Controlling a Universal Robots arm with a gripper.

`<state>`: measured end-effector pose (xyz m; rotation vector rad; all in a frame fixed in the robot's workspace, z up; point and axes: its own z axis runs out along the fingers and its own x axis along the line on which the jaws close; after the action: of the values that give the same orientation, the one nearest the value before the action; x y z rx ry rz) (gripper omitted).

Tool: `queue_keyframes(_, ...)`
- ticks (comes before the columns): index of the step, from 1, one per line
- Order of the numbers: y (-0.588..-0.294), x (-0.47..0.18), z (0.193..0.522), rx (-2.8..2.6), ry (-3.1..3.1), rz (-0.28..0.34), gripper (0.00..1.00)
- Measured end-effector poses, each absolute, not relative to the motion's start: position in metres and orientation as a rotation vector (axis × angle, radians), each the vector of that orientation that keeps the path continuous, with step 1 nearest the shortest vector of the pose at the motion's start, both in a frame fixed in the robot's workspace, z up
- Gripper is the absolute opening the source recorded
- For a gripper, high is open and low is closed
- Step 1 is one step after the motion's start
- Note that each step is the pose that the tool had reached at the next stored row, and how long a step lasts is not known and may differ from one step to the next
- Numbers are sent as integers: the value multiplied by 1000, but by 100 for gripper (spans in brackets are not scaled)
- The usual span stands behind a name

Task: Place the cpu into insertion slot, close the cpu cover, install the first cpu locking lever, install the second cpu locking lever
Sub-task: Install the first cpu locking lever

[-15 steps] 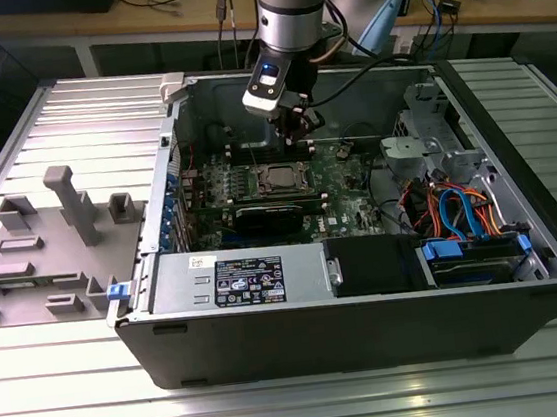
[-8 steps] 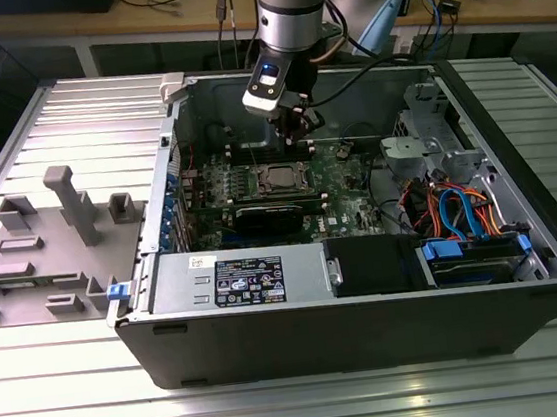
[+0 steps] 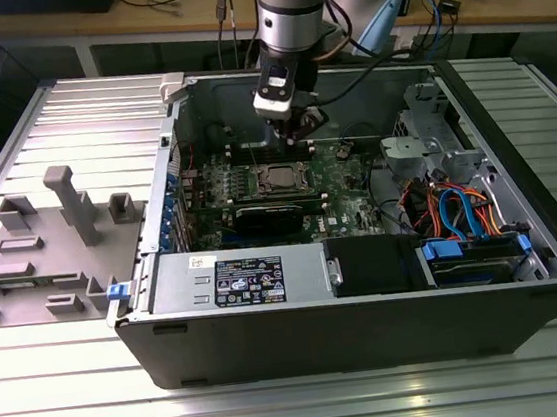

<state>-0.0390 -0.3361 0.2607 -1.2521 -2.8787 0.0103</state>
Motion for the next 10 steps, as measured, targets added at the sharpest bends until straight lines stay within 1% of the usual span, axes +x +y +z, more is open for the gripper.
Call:
queue_keyframes(6,-336,-39,261,-1064,-2954,10,11)
queue_keyframes(10,-336,-39,261,-1035,-2964,10,11)
